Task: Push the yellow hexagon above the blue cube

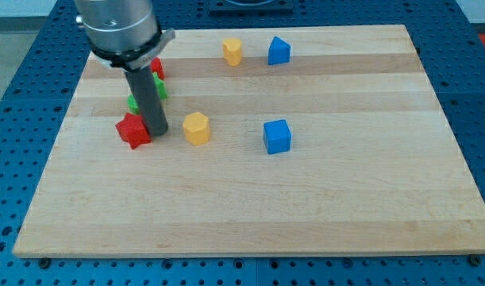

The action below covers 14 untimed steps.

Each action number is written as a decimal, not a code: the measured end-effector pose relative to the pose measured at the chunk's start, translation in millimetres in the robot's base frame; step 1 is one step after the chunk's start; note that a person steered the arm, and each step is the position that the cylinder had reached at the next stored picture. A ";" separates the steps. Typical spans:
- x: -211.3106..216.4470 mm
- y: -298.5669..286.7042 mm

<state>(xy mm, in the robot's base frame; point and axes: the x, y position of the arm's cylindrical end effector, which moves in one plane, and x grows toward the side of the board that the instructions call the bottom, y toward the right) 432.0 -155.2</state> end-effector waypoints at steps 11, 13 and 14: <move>37.6 53.2; 40.0 93.3; 40.0 98.3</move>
<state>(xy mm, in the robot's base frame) 472.0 -56.9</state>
